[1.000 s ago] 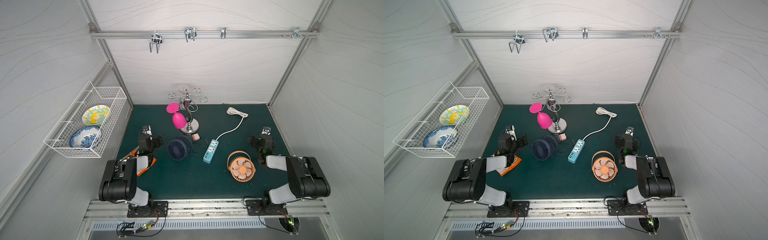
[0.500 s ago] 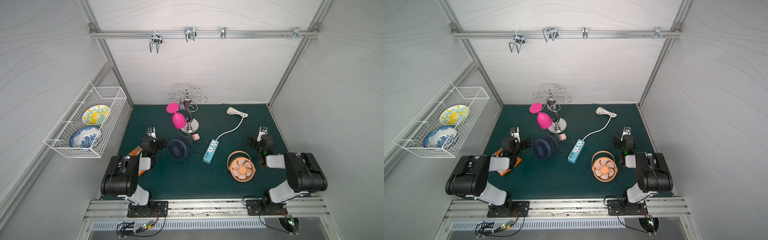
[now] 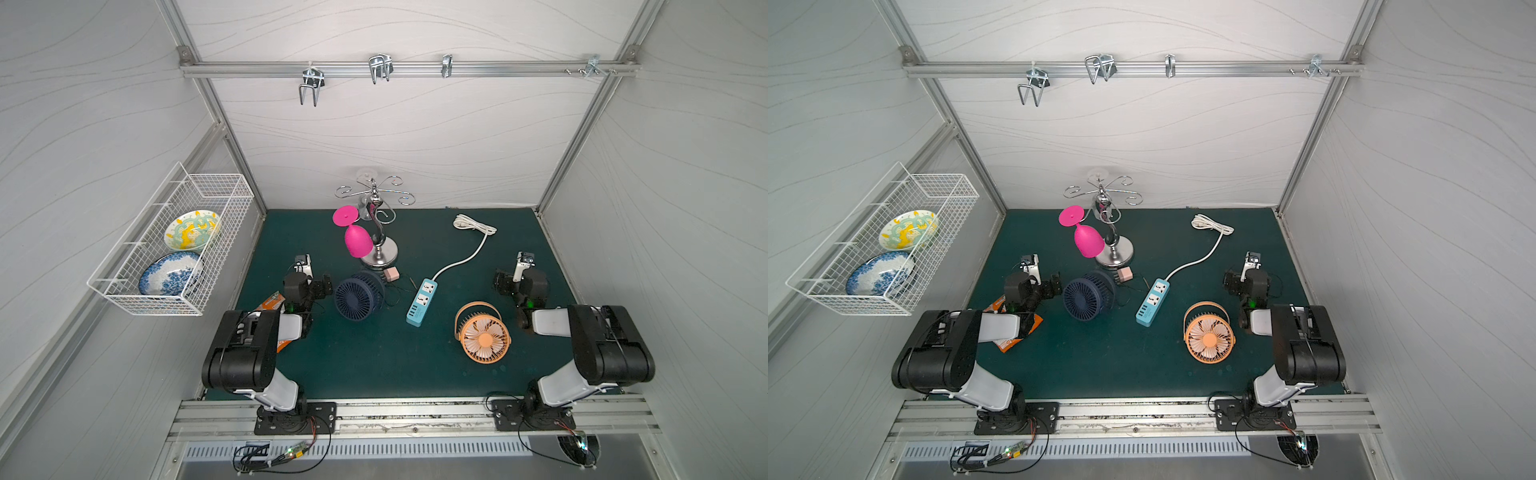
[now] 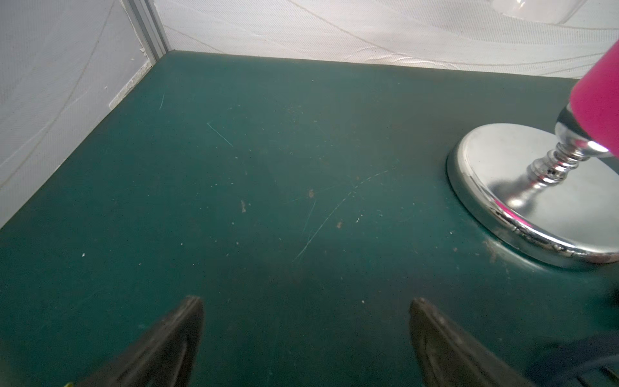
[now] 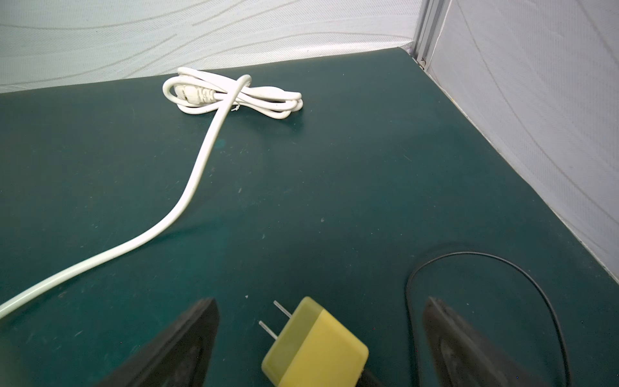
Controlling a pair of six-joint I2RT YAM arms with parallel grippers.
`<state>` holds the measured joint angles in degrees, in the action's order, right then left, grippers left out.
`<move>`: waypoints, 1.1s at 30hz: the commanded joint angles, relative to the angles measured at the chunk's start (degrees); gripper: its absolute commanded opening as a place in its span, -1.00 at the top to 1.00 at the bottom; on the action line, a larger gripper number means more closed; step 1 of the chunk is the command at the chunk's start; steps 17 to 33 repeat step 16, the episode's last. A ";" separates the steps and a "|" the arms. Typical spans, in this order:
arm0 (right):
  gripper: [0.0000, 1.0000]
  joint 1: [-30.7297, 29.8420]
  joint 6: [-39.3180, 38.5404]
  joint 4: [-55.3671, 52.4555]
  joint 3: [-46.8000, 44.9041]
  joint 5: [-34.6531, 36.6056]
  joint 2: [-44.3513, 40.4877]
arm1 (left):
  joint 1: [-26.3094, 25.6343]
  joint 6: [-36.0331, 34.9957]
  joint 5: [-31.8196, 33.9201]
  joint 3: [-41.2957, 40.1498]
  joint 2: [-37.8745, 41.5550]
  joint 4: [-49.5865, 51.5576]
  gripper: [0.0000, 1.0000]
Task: Unplug the desk fan from the power strip
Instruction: Reset both arms
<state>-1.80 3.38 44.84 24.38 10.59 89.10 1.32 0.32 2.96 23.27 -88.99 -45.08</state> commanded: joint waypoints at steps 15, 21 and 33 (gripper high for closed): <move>-0.98 0.23 -0.23 -0.32 0.85 -1.11 0.01 | 0.00 -0.51 0.18 1.17 -0.19 -2.66 -1.00; -0.98 0.28 -0.23 -0.42 0.80 -1.18 -0.10 | 0.00 -0.54 0.20 1.17 -0.22 -2.65 -1.00; -0.98 0.28 -0.23 -0.42 0.80 -1.18 -0.10 | 0.00 -0.54 0.20 1.17 -0.22 -2.65 -1.00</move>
